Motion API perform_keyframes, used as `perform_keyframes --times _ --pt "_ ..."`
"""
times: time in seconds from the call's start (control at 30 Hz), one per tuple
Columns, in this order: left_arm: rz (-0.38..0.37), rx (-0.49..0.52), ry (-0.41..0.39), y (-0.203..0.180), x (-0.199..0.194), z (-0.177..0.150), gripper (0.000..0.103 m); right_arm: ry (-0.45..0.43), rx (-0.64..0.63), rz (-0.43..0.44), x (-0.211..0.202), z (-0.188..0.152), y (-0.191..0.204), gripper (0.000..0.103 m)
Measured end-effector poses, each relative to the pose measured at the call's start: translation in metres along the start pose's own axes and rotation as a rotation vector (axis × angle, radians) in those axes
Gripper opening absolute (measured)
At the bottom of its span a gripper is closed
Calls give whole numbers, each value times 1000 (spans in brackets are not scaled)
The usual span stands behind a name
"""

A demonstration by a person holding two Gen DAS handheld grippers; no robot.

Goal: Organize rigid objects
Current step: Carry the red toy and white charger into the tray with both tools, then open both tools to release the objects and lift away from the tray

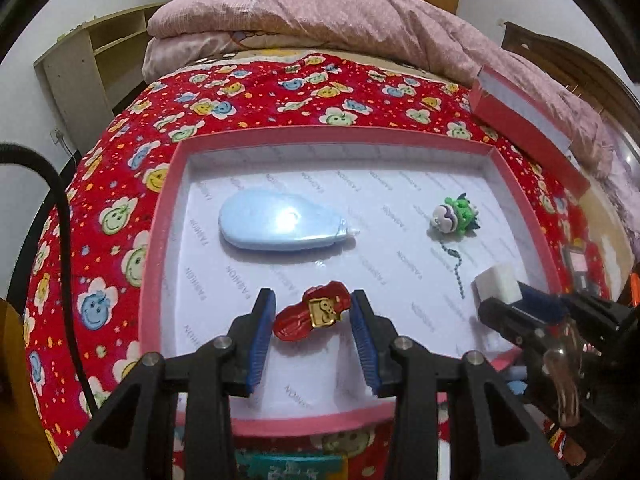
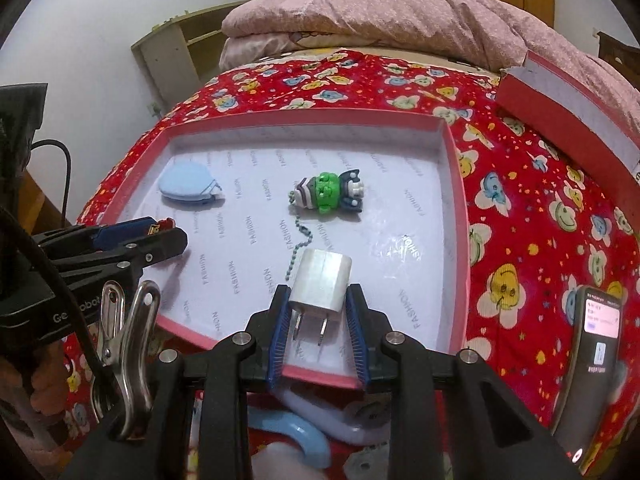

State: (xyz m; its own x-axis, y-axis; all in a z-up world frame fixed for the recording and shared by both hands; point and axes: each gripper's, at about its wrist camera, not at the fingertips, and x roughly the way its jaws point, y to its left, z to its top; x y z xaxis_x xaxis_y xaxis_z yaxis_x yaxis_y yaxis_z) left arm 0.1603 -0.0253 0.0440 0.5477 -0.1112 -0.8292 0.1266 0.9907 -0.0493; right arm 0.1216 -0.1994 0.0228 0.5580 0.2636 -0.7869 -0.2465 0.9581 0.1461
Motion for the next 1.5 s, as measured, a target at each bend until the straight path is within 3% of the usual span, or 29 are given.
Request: perform_keyframes --times 0.43,0.9,1.07,1.4,1.5 --pt "55 40 -16 -10 14 14 41 -10 7 8 10 13 -5 29" --pt "57 38 -16 -10 14 15 41 -5 8 8 13 14 -6 29" --pt "52 37 -9 -11 15 15 56 -7 5 10 13 14 -4 35" --pt "68 34 -13 -11 8 11 65 -26 7 52 5 12 2 53" --pt "72 29 -25 -9 1 9 68 -38 7 52 -1 10 3 53"
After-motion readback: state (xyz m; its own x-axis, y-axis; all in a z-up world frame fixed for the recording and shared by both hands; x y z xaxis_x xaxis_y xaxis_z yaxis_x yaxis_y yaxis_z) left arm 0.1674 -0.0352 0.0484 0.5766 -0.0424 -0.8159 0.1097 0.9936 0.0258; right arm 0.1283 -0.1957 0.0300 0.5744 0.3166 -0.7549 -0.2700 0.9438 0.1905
